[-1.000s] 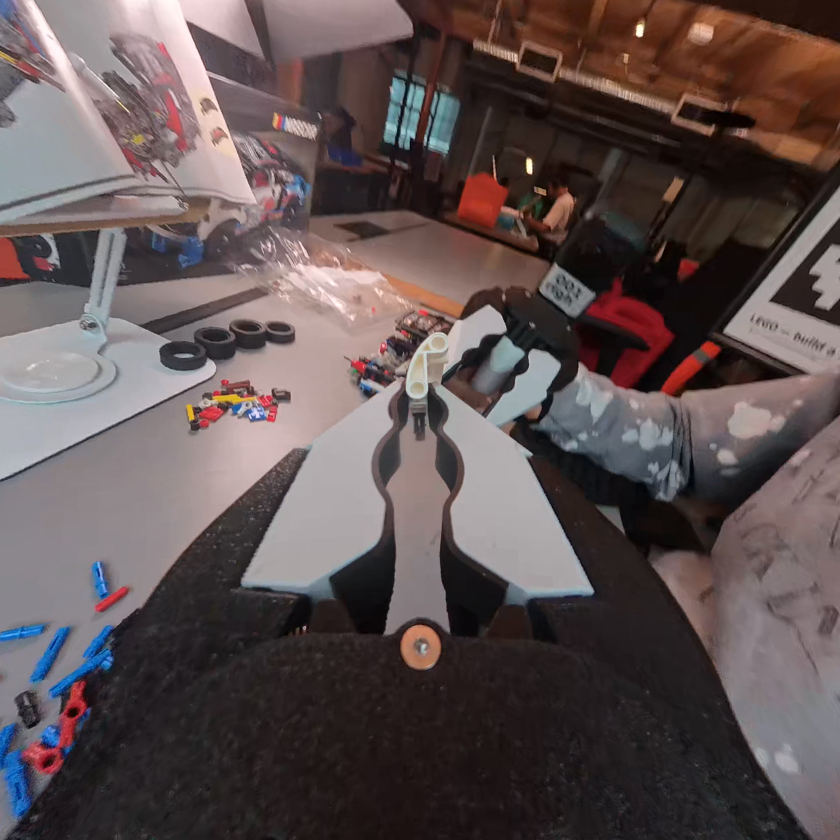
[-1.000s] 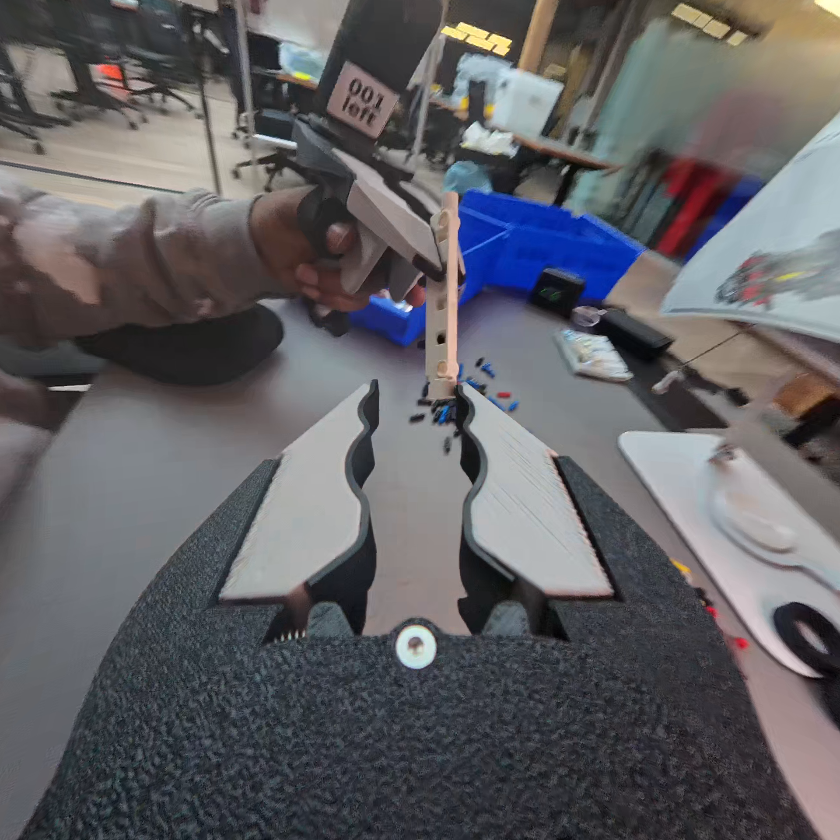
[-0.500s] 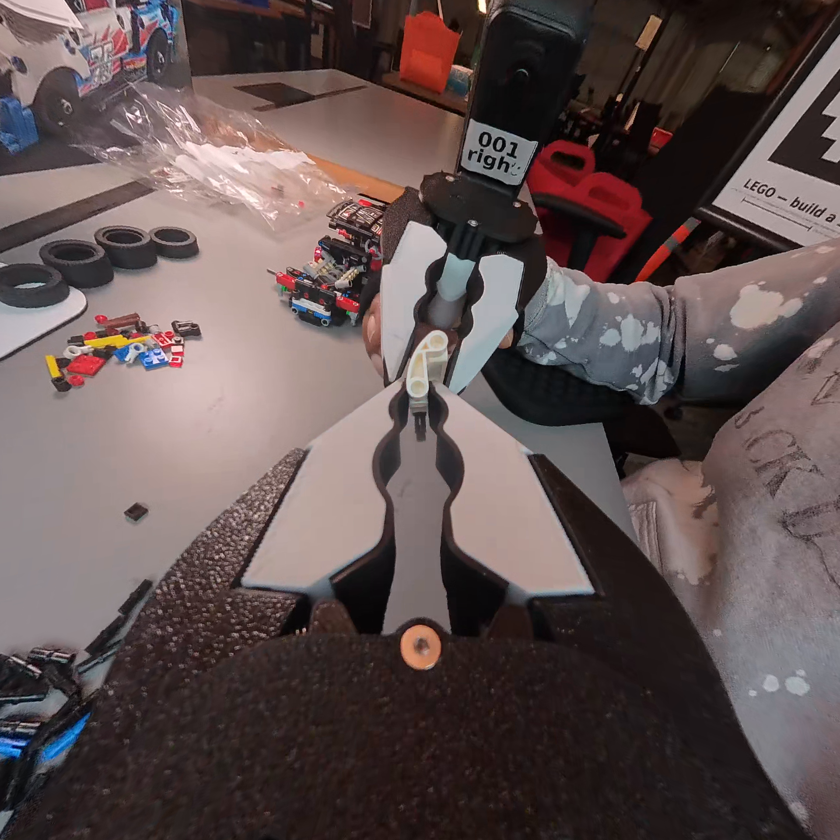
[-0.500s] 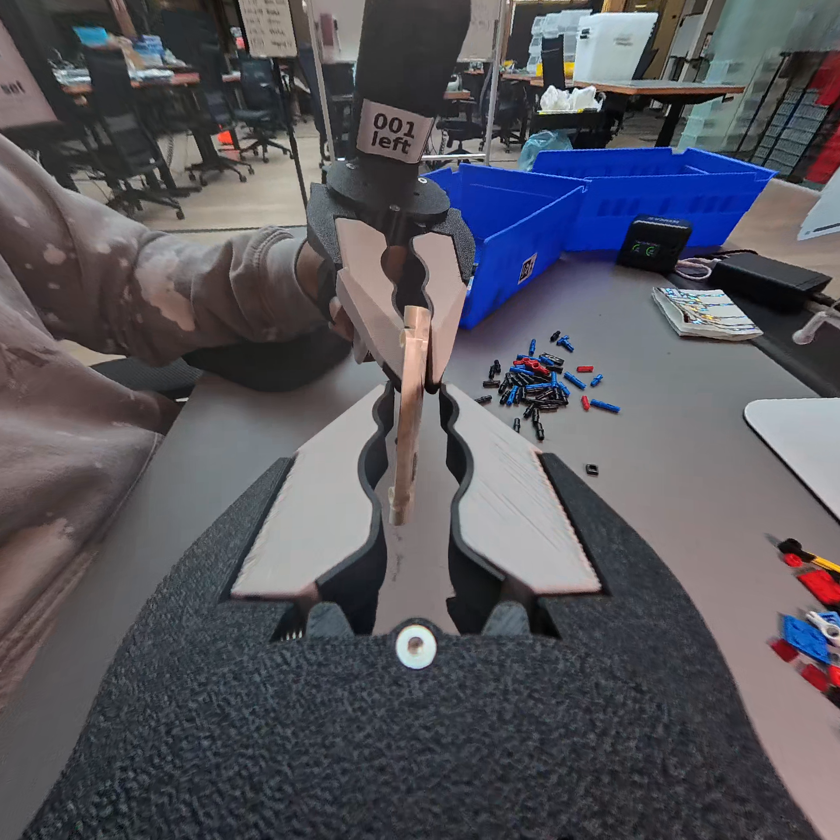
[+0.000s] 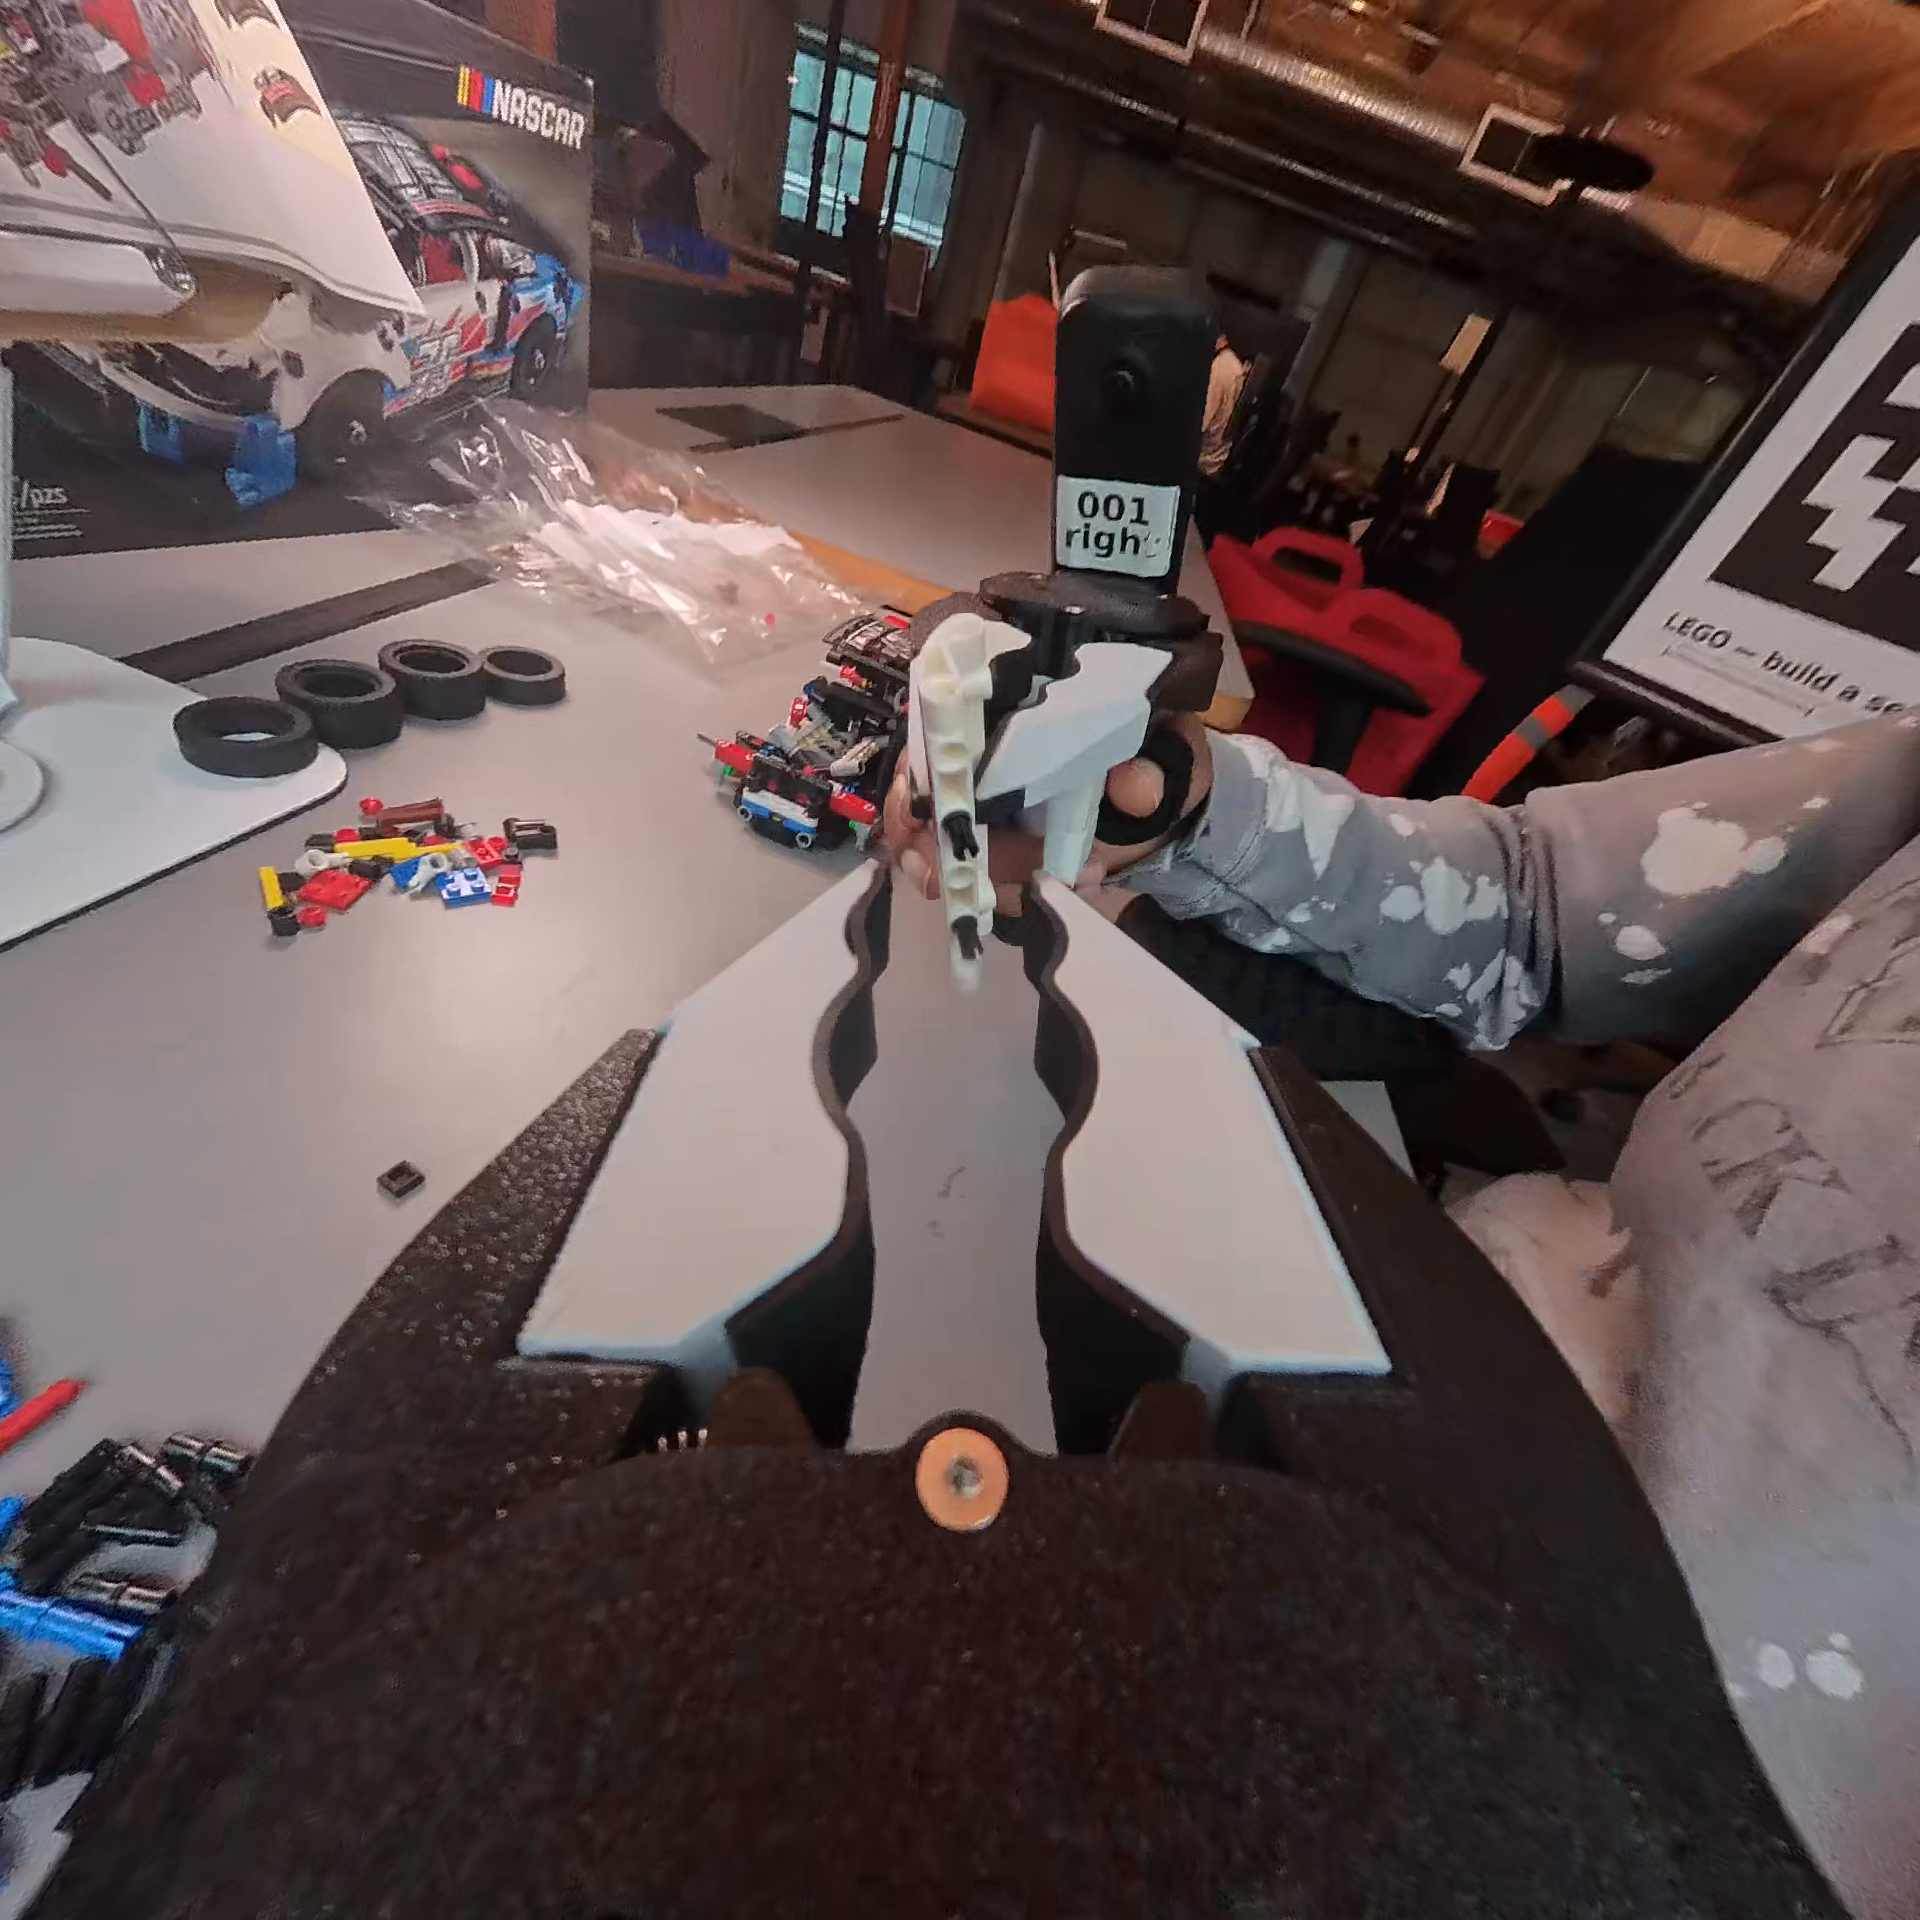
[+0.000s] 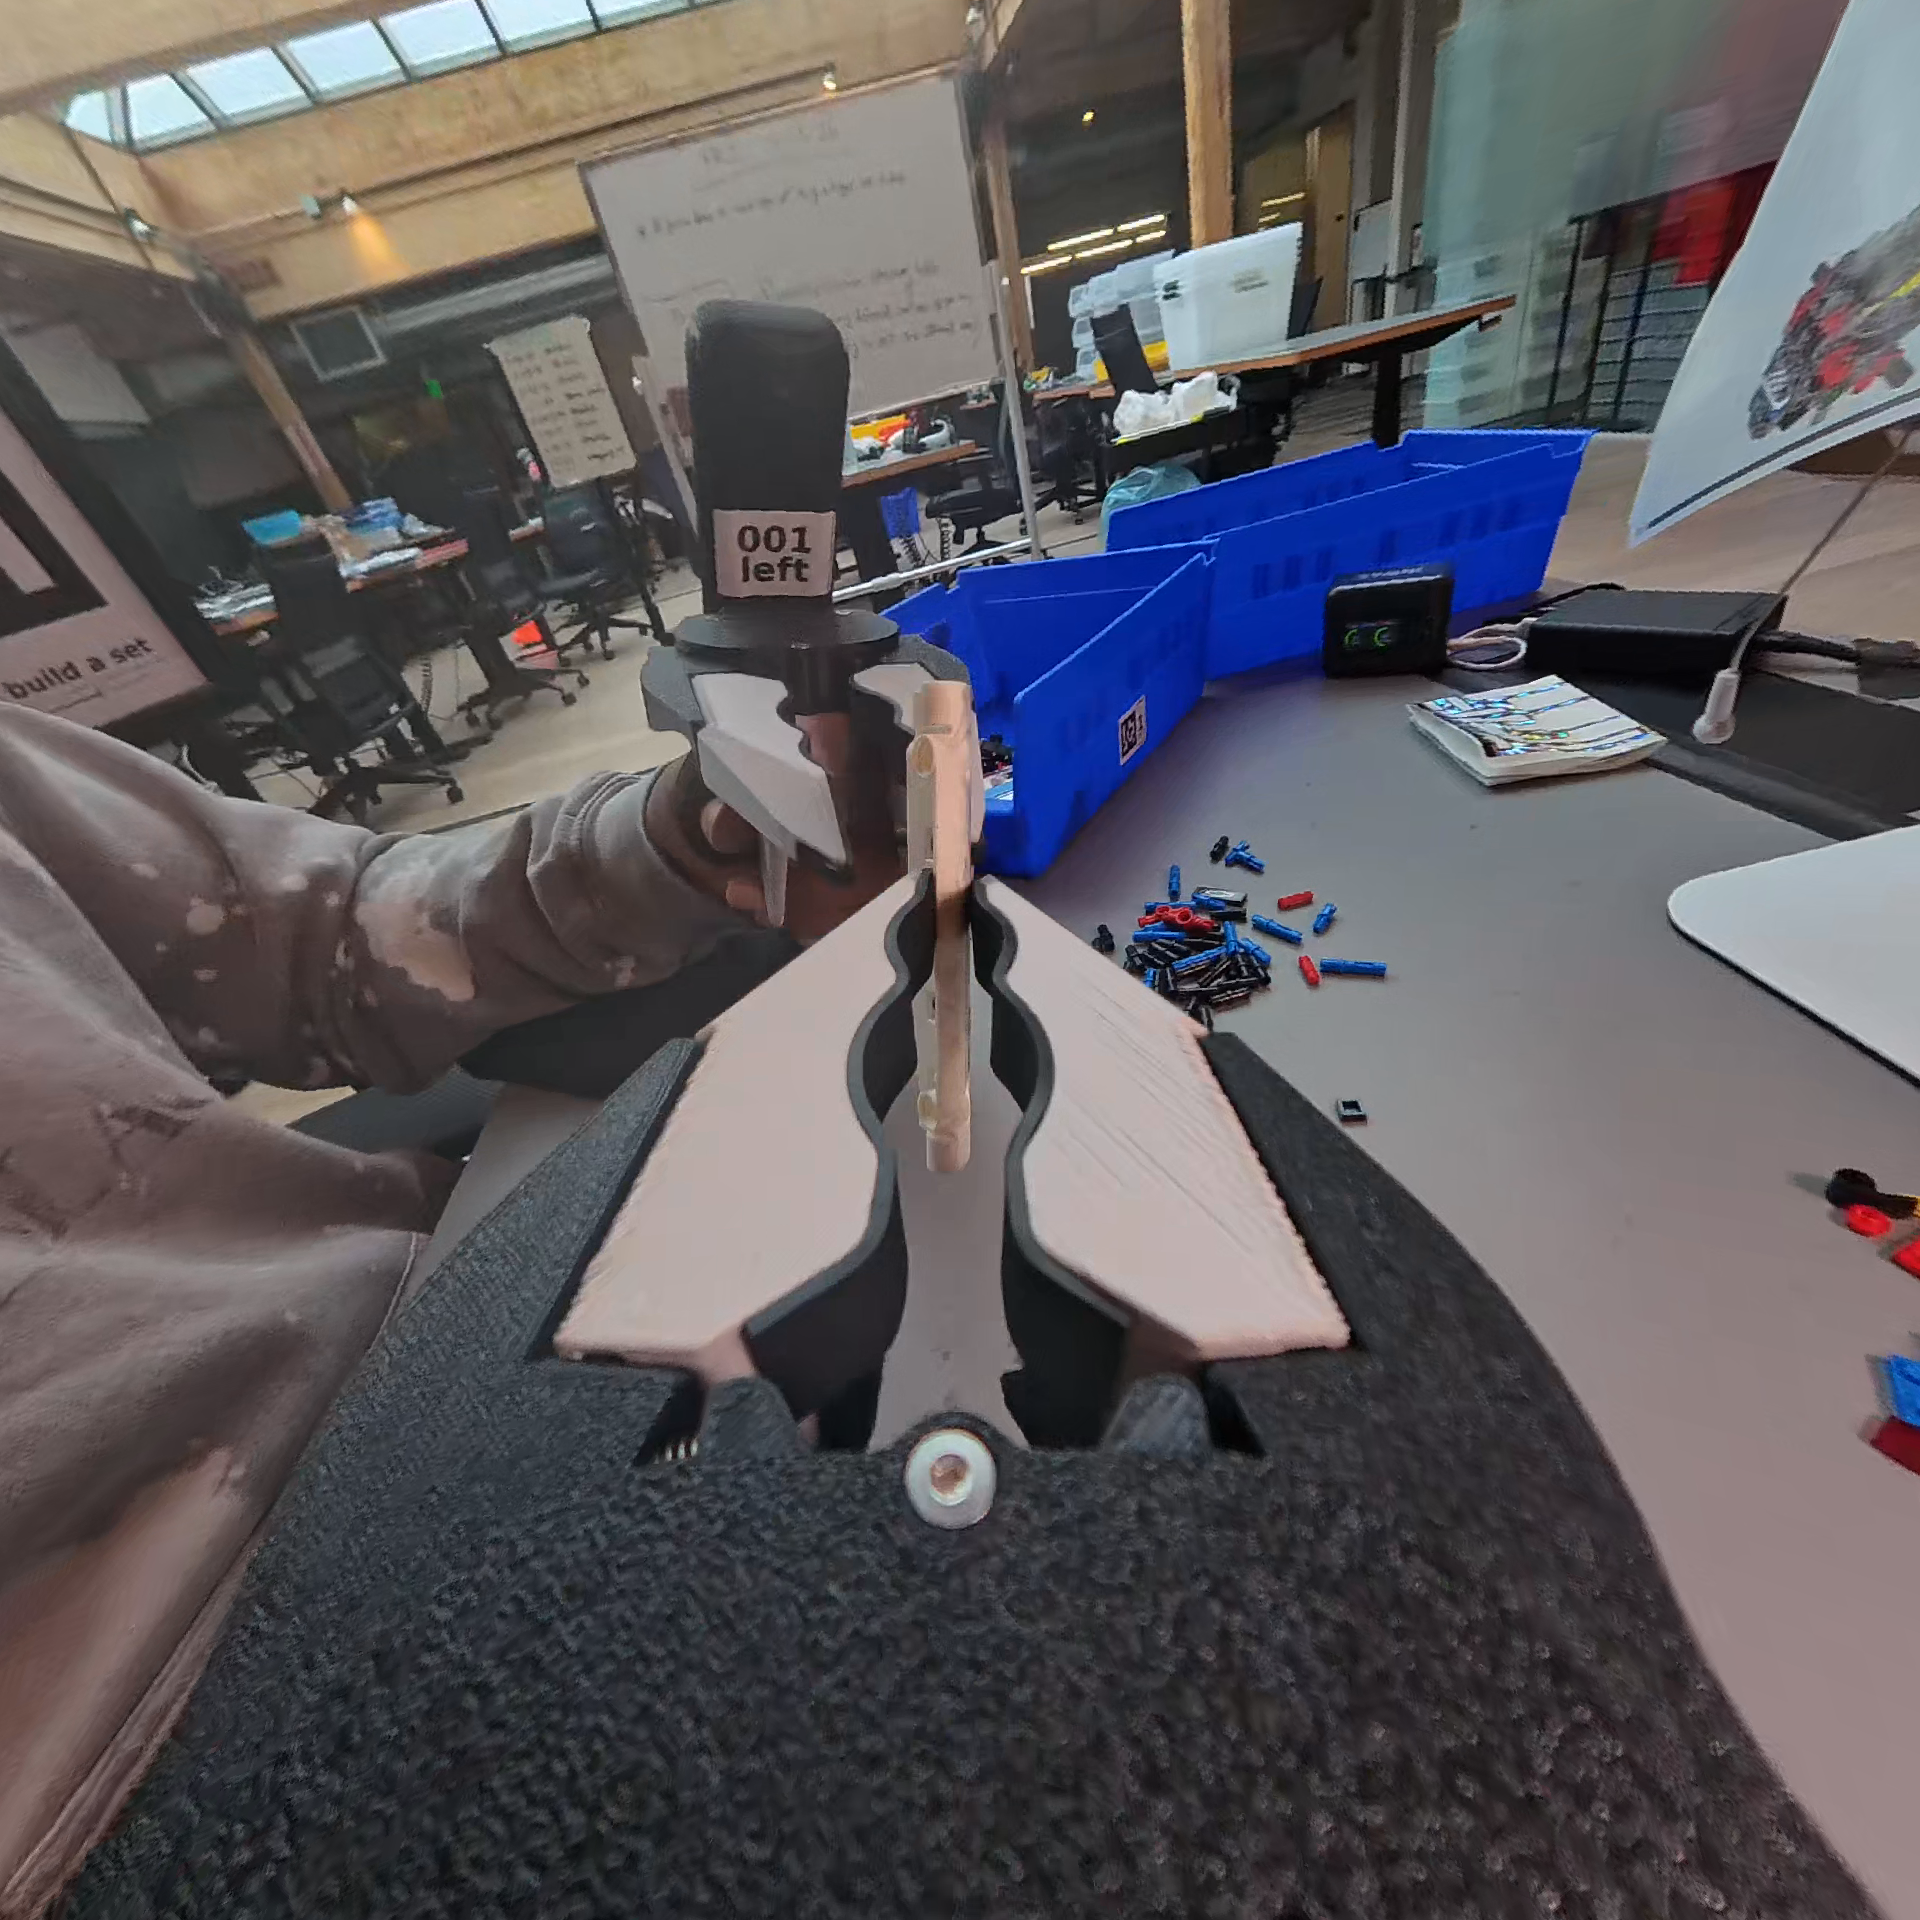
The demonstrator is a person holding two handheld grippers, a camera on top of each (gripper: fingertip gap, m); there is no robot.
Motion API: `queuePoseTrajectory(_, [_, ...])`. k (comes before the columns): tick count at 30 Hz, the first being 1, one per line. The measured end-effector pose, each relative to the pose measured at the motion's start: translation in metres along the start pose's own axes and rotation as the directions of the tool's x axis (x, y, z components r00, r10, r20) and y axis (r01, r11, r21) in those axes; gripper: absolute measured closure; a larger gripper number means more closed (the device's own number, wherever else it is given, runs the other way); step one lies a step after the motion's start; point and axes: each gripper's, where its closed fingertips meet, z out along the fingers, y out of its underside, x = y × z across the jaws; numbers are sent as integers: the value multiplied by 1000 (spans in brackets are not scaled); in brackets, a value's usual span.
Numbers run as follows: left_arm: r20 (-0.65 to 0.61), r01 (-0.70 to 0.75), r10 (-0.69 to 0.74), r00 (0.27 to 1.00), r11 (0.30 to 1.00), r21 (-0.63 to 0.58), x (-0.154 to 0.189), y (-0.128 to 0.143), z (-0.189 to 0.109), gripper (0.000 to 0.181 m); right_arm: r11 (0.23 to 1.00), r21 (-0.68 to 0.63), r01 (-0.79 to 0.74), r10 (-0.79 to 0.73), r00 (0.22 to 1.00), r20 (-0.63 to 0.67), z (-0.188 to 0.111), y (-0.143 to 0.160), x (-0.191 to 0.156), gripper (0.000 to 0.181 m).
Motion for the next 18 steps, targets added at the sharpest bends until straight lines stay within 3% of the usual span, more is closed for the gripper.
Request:
queuePoseTrajectory(5, [65, -32, 33, 997, 999, -14, -6, 0, 5, 175, 999, -20, 33, -34, 998, -47, 8, 6, 2, 175])
queuePoseTrajectory(10, [55, -12, 14, 998, 1000, -28, -6, 3, 2, 176, 994, -40, 103, -106, 992, -64, 10, 10, 0, 175])
queuePoseTrajectory(13, [32, -43, 45, 998, 997, -72, -1, 9, 4, 176, 996, -51, 73, -72, 997, 7, 14, 15, -10, 165])
queuePoseTrajectory(18, [23, -55, 57, 998, 996, -74, 1, 8, 4, 176, 994, -45, 102, -101, 995, 20, 13, 12, -12, 169])
